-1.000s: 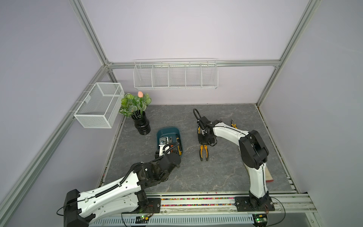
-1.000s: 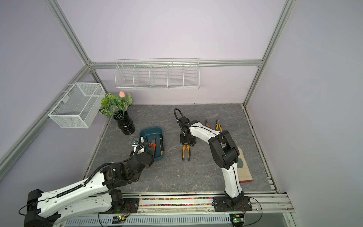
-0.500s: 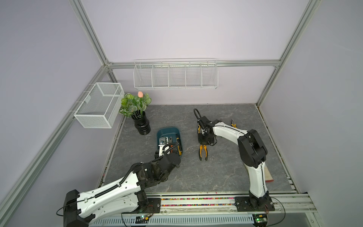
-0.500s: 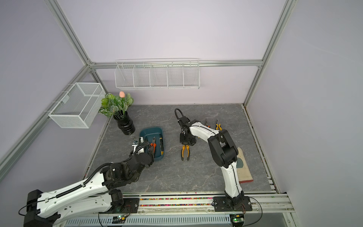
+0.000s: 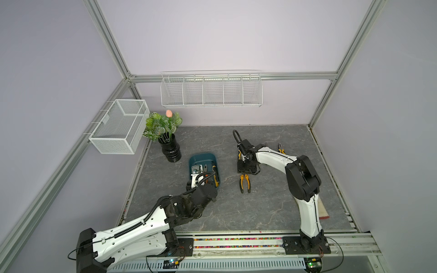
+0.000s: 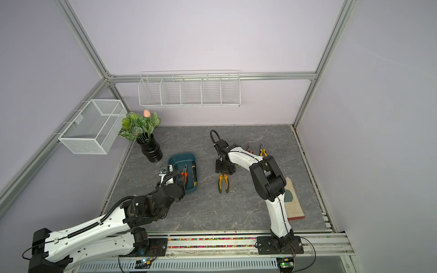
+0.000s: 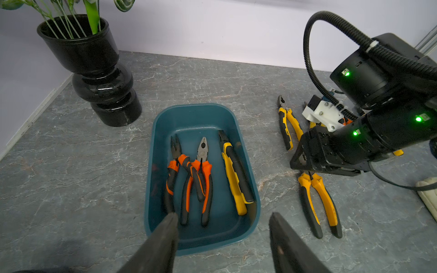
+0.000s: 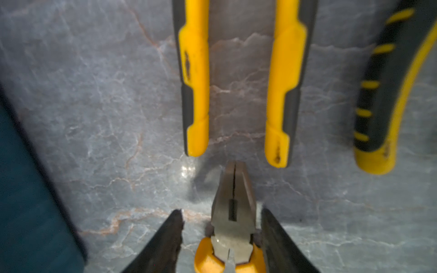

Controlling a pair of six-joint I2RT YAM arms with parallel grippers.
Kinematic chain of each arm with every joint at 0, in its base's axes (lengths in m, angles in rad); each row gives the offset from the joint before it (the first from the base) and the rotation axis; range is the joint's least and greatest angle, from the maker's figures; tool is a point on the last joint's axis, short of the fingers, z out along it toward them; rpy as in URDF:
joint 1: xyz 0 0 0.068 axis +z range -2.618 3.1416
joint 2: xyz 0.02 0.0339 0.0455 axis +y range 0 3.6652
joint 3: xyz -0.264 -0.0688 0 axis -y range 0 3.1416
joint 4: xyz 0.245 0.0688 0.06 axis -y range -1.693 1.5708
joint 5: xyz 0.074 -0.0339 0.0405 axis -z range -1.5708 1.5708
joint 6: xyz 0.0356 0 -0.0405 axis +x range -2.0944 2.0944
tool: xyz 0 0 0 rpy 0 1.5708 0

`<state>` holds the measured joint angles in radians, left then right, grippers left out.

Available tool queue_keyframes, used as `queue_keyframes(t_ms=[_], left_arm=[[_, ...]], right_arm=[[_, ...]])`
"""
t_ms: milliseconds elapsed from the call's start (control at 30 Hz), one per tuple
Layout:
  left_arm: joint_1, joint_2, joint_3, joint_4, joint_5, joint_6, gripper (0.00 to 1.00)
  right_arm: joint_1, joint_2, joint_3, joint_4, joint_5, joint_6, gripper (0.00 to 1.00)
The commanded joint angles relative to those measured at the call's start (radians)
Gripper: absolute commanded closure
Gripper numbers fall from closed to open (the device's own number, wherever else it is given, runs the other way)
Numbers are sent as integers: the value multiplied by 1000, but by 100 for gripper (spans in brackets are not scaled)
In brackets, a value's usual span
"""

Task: Take the pliers out of the storage box
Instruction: Place the pliers at the center of the board, then pick up the pliers from the storage box.

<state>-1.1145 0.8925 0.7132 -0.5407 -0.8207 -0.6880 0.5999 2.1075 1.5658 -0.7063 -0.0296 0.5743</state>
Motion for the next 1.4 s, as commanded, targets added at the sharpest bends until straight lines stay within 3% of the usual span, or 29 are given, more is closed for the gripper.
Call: queue_keyframes(t_ms=[0, 67, 233, 367, 567, 800, 967, 1067, 1133, 1367], left_arm=[[6, -9, -18, -22, -7, -25, 37], [8, -5, -23, -23, -6, -31, 36], [29, 25, -34, -10, 20, -36, 36], [87, 115, -21, -8, 105, -45, 35], [256, 263, 7, 84, 350, -46, 39], [480, 344, -16, 196, 575, -67, 38], [507, 493, 102, 107, 601, -67, 37], [513, 570, 131, 119, 647, -67, 45], [515, 598, 134, 137, 654, -74, 49], [524, 675, 181, 76, 613, -67, 49]], right_arm=[[11, -83, -30, -6, 29, -28, 33], [16, -149, -44, -1, 38, -47, 20], [47, -392, -74, -59, 136, -79, 22], [57, -628, -183, -62, 160, -75, 24], [57, -823, -363, -56, 127, -41, 26], [60, -913, -524, -12, 92, -10, 27], [61, -940, -588, 19, 84, -1, 27], [61, -940, -619, 40, 76, 5, 27], [61, -942, -633, 51, 70, 8, 27], [57, -951, -645, 49, 76, -6, 27]])
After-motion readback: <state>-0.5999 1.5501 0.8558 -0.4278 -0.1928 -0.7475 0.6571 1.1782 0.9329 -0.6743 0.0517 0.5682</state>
